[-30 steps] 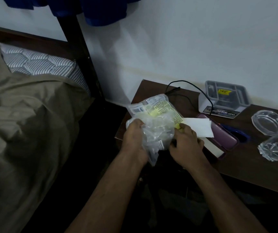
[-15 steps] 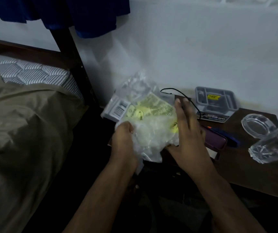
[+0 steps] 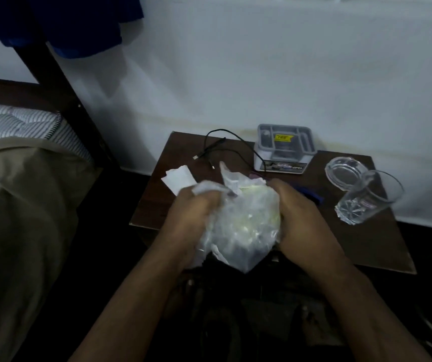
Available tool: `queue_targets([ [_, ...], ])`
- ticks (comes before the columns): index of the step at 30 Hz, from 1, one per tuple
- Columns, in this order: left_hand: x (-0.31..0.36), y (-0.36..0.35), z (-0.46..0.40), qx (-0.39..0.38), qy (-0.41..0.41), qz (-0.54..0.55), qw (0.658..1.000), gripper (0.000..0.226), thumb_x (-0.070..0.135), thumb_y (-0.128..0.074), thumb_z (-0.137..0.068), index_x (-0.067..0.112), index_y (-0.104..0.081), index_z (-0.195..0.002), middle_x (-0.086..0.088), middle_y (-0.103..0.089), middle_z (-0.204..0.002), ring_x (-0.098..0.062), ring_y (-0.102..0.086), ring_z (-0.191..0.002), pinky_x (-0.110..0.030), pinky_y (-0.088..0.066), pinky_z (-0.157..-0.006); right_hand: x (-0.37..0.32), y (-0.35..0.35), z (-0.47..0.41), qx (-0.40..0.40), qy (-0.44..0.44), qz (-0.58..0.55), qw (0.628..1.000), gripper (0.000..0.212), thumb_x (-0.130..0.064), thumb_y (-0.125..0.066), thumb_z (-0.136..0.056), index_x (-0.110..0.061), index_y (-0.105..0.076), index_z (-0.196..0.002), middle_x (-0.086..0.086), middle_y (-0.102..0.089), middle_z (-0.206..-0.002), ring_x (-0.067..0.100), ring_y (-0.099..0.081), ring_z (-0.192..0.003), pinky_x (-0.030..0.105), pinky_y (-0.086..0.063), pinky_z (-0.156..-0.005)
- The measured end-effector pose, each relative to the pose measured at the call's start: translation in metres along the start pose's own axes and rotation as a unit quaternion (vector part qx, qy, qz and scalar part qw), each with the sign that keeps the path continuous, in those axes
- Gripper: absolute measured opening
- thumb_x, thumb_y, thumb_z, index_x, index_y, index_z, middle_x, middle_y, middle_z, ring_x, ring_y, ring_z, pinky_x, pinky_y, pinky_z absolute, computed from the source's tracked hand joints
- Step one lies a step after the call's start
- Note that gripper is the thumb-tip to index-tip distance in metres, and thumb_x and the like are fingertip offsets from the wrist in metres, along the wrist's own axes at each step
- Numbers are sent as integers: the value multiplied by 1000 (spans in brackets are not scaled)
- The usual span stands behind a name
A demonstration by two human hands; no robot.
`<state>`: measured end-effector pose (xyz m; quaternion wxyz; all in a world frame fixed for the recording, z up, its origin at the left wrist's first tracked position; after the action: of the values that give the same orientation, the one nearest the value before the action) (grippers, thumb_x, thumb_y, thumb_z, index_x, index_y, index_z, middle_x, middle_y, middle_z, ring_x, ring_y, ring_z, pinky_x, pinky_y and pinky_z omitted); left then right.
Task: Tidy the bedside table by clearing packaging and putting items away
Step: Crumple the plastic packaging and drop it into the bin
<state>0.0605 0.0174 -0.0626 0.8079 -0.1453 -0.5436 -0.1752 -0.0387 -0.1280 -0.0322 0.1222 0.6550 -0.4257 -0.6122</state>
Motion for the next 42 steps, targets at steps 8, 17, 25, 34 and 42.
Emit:
queue_targets([
  [8, 25, -8, 12, 150, -229, 184, 944, 32, -21, -39, -69, 7, -54, -62, 11, -59, -54, -3, -56, -54, -15, -48, -59, 22, 53, 38, 52, -32, -133, 989, 53, -4, -81, -73, -42, -59, -101, -24, -66, -88, -10, -61, -80, 12, -47, -70],
  [17, 4, -136, 26, -115, -148, 82, 979, 34, 16, -57, -78, 9, -55, -111, -17, -63, -108, -34, -65, -100, -44, -54, -83, 105, 138, 101, 314, -184, -387, 847, 37, 17, -57, -82, -10, -71, -103, 11, -78, -101, 24, -73, -83, 34, -61, -68],
  [25, -28, -249, 69, -328, -122, 28, 936, 48, -5, -74, -84, 7, -60, -128, -11, -75, -118, -23, -72, -108, -30, -58, -85, 109, 142, 111, 265, -133, -414, 860, 36, 8, -54, -82, -11, -68, -109, 21, -72, -114, 35, -71, -103, 50, -59, -89],
  [34, -47, -346, 93, -409, -76, 49, 908, 58, 3, -70, -87, -6, -50, -141, -24, -63, -136, -40, -60, -128, -38, -54, -98, 156, 180, 155, 104, -228, -267, 930, 73, -43, -34, -92, -7, -24, -155, 13, -16, -168, 26, -13, -158, 10, -20, -116],
  [42, -103, -414, 90, -450, -34, 47, 891, 58, -6, -59, -84, 17, -60, -137, -9, -69, -132, -32, -67, -121, -40, -58, -90, 218, 221, 231, 210, -192, -246, 926, 61, -10, -53, -104, -18, -28, -159, -2, -40, -162, 18, -39, -149, 50, -35, -122],
])
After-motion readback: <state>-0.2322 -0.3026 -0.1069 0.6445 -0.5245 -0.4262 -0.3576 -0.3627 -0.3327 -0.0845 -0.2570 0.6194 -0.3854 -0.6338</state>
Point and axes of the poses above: each hand's wrist, its own z-axis away from the middle knuckle, its own y-axis out of the back of the hand, x = y × z, the point moved 9 cm from there along -z, towards the middle knuckle
